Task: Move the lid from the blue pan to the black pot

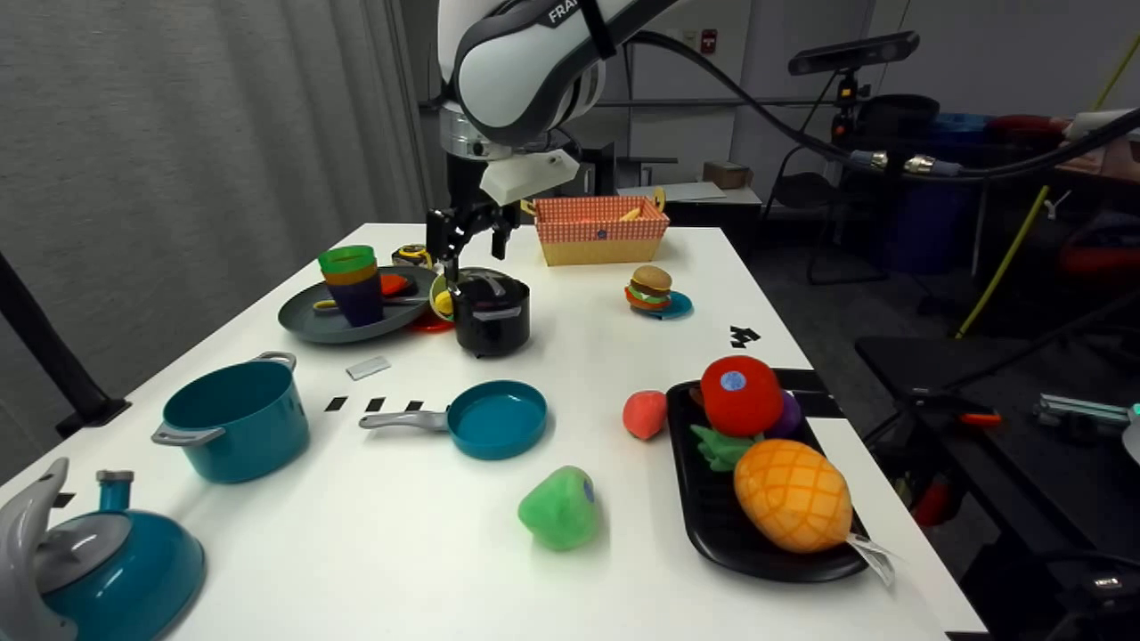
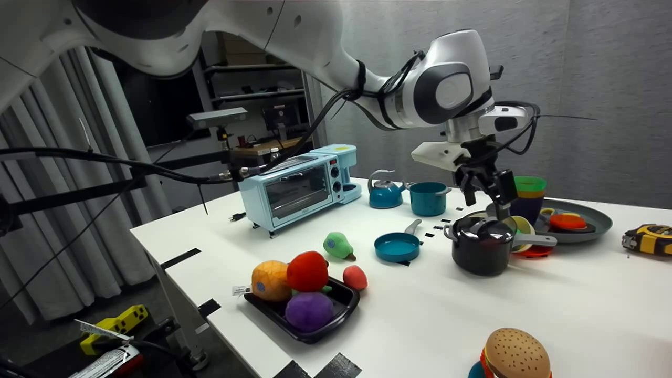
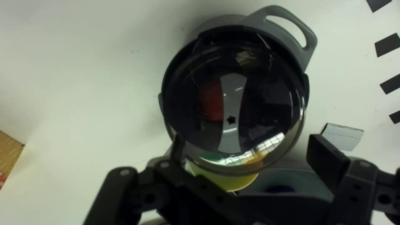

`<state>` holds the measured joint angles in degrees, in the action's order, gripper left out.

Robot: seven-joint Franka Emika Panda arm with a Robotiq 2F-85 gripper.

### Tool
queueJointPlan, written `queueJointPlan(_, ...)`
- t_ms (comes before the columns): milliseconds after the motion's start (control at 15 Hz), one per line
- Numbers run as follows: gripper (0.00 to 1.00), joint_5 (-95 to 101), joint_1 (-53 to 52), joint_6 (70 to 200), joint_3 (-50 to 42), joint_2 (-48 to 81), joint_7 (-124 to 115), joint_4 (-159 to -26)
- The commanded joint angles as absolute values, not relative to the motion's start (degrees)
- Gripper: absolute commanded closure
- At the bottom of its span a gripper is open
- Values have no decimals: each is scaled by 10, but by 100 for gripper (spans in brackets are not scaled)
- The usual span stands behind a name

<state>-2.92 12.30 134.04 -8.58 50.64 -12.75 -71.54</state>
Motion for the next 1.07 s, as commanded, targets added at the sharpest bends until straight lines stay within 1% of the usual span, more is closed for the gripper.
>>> queueJointPlan(0, 0, -32, 117, 1352, -84, 484, -120, -719)
queueJointPlan(533, 0, -35, 98, 1378, -54, 393, -73, -790)
queueJointPlan(1000, 0, -17, 74, 1412, -47, 282, -26, -926)
